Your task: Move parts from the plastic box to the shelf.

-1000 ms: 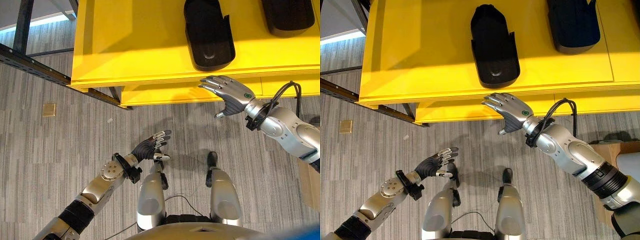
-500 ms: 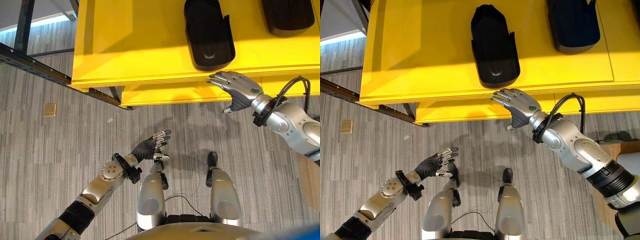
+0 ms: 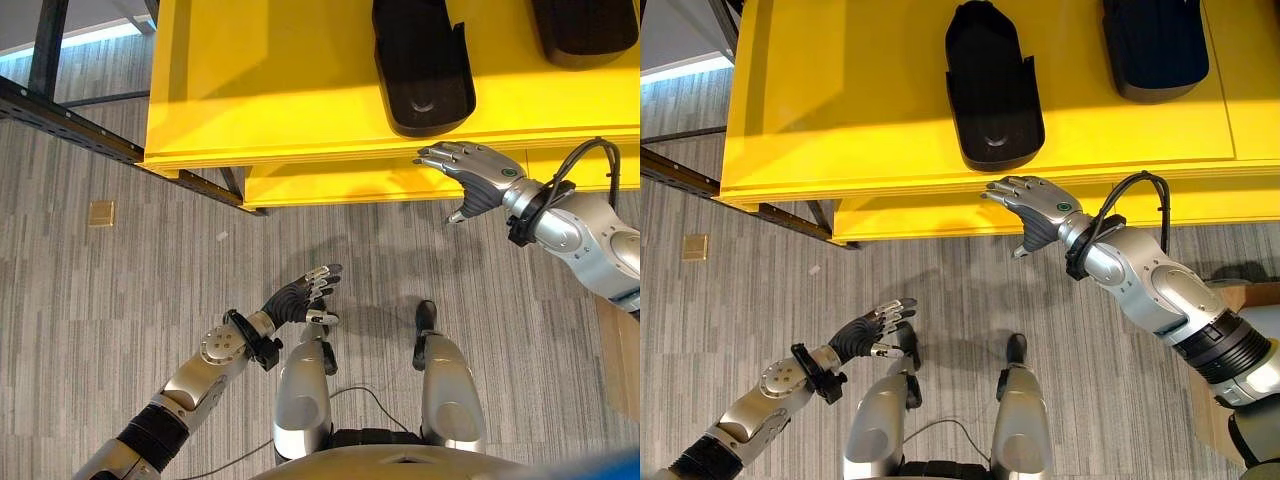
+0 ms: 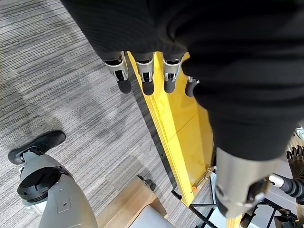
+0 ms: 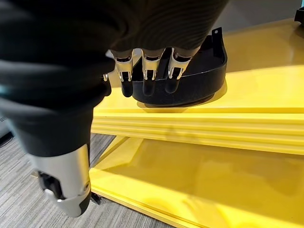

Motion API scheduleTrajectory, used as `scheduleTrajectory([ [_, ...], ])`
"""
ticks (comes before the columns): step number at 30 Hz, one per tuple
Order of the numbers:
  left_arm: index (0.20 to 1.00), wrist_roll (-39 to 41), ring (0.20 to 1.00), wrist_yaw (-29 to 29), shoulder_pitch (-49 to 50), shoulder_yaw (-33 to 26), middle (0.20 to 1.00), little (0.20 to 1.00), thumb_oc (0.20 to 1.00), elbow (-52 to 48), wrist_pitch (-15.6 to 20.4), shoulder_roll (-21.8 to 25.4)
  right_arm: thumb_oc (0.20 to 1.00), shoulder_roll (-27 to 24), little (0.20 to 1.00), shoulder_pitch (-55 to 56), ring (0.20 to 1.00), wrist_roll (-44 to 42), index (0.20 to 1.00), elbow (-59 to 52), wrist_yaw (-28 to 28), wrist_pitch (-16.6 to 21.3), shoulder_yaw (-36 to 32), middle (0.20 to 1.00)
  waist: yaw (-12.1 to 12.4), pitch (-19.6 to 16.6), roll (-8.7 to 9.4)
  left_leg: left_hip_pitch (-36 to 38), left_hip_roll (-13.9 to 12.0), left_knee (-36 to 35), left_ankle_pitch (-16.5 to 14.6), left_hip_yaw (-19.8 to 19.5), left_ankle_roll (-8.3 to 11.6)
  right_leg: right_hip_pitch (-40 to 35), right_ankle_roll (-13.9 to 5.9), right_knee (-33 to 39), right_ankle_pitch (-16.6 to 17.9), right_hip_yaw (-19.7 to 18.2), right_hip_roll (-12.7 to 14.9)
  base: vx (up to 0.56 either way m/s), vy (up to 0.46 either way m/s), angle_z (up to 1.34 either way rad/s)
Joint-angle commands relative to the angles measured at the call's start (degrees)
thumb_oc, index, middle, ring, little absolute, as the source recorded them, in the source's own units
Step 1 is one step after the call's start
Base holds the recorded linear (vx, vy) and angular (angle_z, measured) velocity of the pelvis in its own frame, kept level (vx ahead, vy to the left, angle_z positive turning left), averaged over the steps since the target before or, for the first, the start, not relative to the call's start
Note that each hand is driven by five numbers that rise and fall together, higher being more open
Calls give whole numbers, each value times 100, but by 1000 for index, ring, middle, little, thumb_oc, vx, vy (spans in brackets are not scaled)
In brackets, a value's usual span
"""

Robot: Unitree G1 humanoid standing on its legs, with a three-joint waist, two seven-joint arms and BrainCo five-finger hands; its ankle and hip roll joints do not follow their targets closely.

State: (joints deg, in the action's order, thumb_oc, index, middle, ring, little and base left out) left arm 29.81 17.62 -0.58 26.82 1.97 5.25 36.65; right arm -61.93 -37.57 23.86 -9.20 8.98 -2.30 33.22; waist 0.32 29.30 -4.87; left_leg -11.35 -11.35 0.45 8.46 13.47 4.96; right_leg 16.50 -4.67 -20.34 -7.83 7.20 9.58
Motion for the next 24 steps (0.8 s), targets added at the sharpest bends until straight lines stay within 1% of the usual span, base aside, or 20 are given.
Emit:
scheduleTrajectory([
  [1, 1000, -102, 1000, 120, 319, -177, 1000, 1000, 1000, -220, 194, 1, 1000, -428, 1000, -570, 1000, -5, 1000, -244, -223, -87, -114, 1000, 15, 49, 143, -10, -6, 548, -696, -187, -11, 22, 210, -372, -325, 439, -299, 23, -12, 5],
  [13, 1000, -135, 1000, 149, 373, -177, 1000, 1000, 1000, -250, 148, -11, 1000, -324, 1000, -798, 1000, -84, 1000, -234, -294, -233, -277, 1000, 49, 49, 124, -106, -36, 657, -731, -213, -13, 171, 242, -603, -419, 436, -291, 33, -11, 1],
  [17, 1000, -109, 1000, 196, 387, -196, 1000, 1000, 1000, -291, 116, 22, 1000, -292, 1000, -844, 1000, -77, 1000, -158, -248, -280, -334, 1000, 66, 49, 108, -132, -26, 688, -745, -227, -19, 208, 248, -665, -442, 445, -283, 37, -12, 2],
  [24, 1000, -96, 1000, 216, 391, -198, 1000, 1000, 1000, -319, 73, 42, 1000, -292, 1000, -1093, 1000, -139, 1000, 27, -129, -356, -244, 1000, 101, 49, 97, -172, -29, 750, -771, -243, -22, 272, 266, -768, -483, 452, -283, 33, -10, 3],
])
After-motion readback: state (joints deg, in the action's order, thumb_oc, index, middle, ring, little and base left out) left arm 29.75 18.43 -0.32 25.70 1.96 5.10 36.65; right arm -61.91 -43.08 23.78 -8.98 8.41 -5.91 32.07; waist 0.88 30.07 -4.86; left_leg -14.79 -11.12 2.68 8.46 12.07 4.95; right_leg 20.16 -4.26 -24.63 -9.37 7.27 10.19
